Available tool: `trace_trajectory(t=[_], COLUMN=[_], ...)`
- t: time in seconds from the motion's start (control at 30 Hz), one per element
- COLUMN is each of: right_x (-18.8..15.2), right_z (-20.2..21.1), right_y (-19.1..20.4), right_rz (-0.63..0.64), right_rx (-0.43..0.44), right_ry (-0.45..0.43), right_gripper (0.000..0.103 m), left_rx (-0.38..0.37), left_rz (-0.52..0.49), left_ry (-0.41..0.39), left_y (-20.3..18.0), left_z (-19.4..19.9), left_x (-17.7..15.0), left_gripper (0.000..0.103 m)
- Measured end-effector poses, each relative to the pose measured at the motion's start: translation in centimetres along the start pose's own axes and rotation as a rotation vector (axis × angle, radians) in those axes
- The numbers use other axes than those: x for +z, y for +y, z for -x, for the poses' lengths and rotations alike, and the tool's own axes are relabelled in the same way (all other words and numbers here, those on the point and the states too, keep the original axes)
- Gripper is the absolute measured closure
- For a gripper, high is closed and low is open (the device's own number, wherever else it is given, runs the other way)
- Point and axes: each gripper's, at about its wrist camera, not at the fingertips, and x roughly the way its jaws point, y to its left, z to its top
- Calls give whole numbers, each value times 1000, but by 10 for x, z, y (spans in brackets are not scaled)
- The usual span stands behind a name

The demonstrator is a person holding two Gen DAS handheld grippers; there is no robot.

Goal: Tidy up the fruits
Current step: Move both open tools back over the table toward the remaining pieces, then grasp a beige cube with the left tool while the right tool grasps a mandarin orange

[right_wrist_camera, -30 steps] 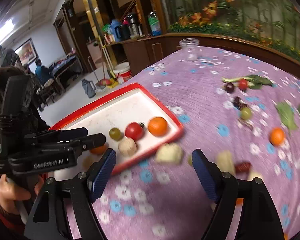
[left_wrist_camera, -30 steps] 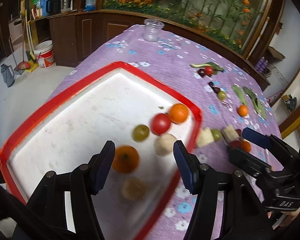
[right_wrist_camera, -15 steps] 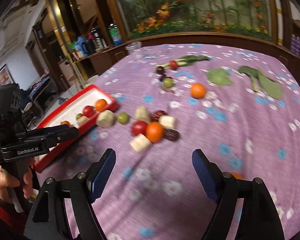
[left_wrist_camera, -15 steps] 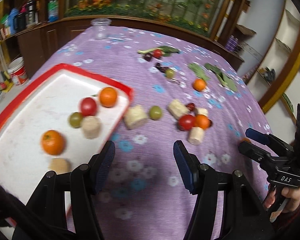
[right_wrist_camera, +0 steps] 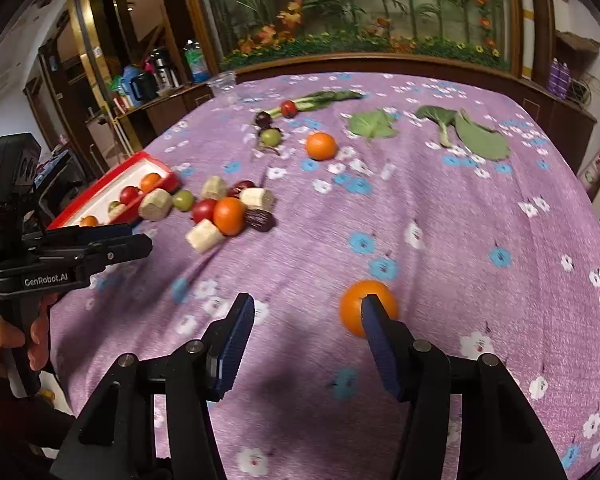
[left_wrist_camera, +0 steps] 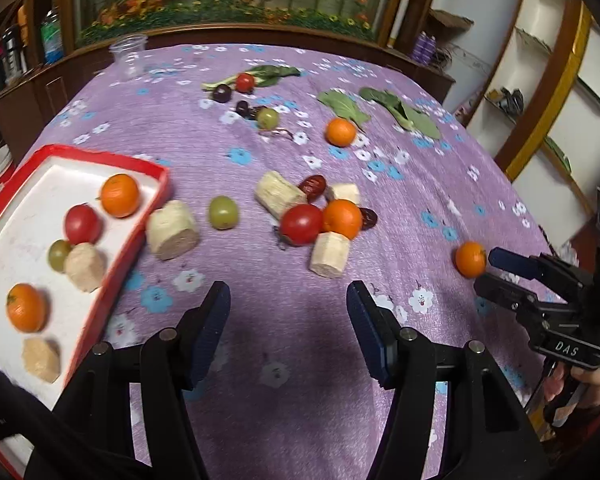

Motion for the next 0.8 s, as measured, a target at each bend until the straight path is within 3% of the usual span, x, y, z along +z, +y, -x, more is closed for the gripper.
trace_trajectory(t=[0.33, 0.43, 0.57, 0.8], right_x=[7, 8, 10, 12], right_z=[-7, -9, -12, -23], right_y=[-13, -16, -26, -44], right_rz=[-20, -20, -43, -90], right_rx=[-58, -74, -87, -116], right_ry=[-16, -20, -20, 4], right_gripper=[52, 53, 54, 59], left_rx=[-22, -18, -17, -35], left_rz=[-58, -75, -74, -64], left_ry=[38, 61, 75, 72], left_y=[-18, -23, -24, -23], left_z=[-27, -38, -49, -53], left_x=[12, 15, 18, 18], left_gripper=[56, 70, 78, 79])
